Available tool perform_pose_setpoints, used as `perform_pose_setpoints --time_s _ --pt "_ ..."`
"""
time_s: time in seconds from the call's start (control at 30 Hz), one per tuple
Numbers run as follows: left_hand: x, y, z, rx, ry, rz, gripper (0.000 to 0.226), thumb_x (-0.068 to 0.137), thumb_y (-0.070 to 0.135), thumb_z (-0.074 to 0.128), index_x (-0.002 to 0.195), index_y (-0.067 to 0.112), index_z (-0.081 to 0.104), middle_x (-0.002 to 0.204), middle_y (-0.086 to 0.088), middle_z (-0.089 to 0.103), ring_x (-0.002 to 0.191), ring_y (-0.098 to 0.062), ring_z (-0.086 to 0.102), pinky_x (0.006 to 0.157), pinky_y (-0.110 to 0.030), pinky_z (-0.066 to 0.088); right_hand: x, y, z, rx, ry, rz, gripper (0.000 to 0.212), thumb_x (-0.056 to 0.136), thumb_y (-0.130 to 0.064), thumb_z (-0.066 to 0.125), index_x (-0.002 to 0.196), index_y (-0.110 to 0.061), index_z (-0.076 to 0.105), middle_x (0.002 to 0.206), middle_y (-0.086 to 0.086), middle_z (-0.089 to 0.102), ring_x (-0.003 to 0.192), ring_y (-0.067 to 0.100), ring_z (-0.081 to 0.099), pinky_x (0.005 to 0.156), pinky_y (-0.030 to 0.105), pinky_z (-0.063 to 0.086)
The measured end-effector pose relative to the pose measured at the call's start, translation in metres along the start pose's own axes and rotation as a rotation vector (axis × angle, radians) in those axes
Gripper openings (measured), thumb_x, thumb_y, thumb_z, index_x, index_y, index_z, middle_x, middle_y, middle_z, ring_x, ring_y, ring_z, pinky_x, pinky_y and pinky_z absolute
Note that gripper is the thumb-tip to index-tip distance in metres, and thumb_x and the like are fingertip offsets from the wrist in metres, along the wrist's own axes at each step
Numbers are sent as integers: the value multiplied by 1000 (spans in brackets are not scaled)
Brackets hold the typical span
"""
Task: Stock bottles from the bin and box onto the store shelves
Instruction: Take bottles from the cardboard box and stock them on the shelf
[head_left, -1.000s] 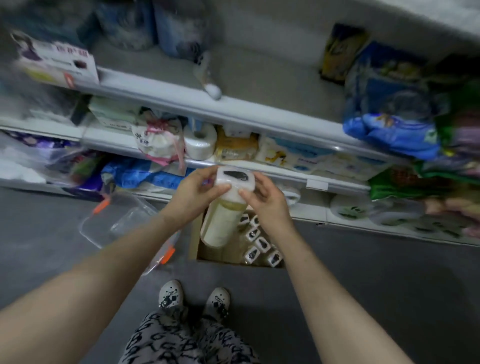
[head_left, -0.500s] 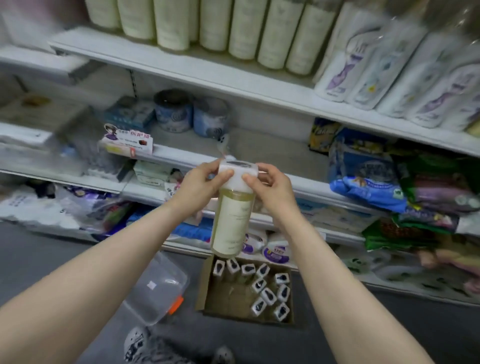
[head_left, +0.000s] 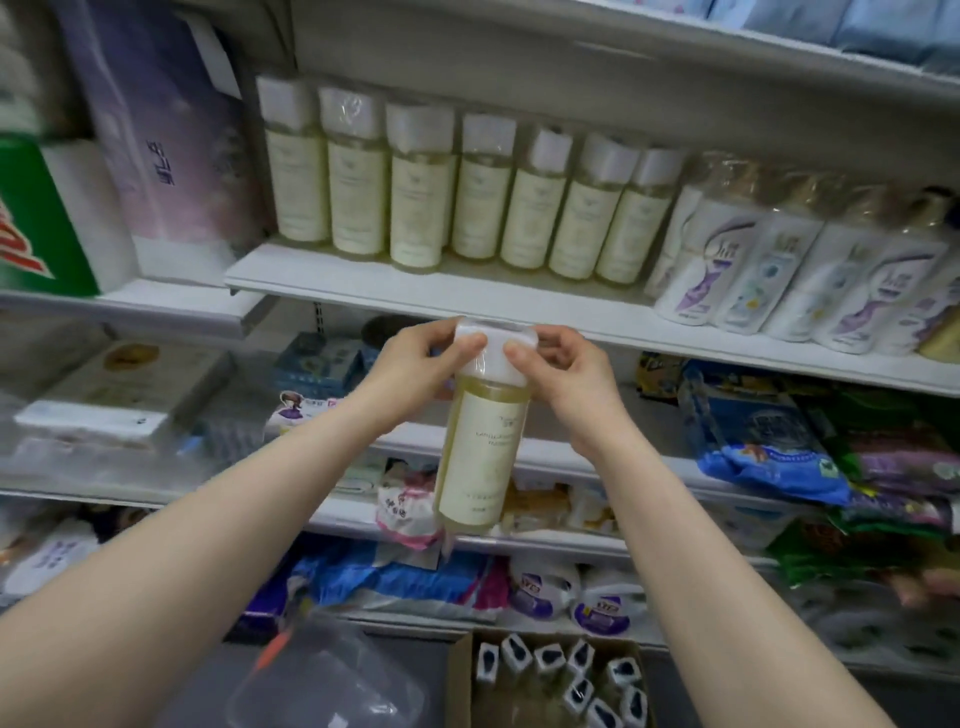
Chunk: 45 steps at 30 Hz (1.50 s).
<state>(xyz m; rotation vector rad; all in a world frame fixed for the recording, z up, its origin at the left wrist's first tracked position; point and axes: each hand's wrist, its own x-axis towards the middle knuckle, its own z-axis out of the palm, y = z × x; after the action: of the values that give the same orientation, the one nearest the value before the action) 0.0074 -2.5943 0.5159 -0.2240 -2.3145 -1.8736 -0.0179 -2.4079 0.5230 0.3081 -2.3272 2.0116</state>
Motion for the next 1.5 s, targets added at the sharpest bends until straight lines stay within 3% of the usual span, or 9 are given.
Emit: perform_pose_setpoints --time_s 0.17,0.27,0.33,0.43,0.73,0.87,1.2,1.33,1.5 --pt "24 18 -30 -46 -8 45 17 96 30 60 107 20 69 104 -5 71 97 -21 70 80 -38 61 18 -26 23 15 20 -57 29 86 -30 77 110 -24 62 108 4 71 103 23 69 89 40 58" --pt "37 23 -44 -105 8 54 40 92 37 66 122 11 64 118 -13 65 100 -25 70 81 -41 61 28 -40 32 -2 41 -89 26 85 -32 77 107 -27 62 106 1 71 100 20 70 87 38 58" --pt "47 26 -54 -87 15 86 49 86 46 67 124 15 65 115 -7 67 102 -21 69 82 -42 60 36 -51 36 4 45 -116 32 82 -34 79 108 -27 62 103 -1 71 100 20 70 87 39 58" --pt "57 38 -65 -97 10 137 33 91 41 65 118 21 68 104 5 70 103 -16 69 85 -45 59 51 -66 40 -5 47 -154 31 82 -30 79 107 -28 61 101 -3 70 100 19 69 90 43 58" --pt "95 68 -83 -143 45 190 26 96 32 60 120 21 65 109 0 67 100 -16 70 74 -30 60 97 -102 46 -22 17 -227 41 84 -33 77 119 -19 63 110 4 71 103 21 68 90 43 58" --pt "118 77 -86 -127 86 223 27 95 33 62 119 23 66 109 -1 66 101 -19 69 78 -37 61 119 -116 43 -15 3 -251 44 85 -32 76 124 -16 61 112 4 71 104 19 68 93 45 56" --pt "160 74 -79 -76 114 293 16 96 28 59 106 40 64 93 19 70 91 -2 69 70 -23 57 169 -105 36 -55 35 -318 39 83 -33 76 118 -21 64 111 -1 71 106 15 67 94 48 56" --pt "172 71 -76 -48 141 308 19 97 29 60 101 46 63 86 27 68 84 2 68 68 -21 57 180 -98 35 -59 46 -327 46 81 -38 76 121 -20 64 112 -2 71 107 13 66 95 46 56" --pt "181 66 -74 -34 165 304 17 97 29 60 111 38 64 97 15 67 89 -8 69 73 -25 58 187 -91 38 -28 69 -333 39 87 -29 74 123 -19 62 116 -4 69 109 8 64 94 34 56"
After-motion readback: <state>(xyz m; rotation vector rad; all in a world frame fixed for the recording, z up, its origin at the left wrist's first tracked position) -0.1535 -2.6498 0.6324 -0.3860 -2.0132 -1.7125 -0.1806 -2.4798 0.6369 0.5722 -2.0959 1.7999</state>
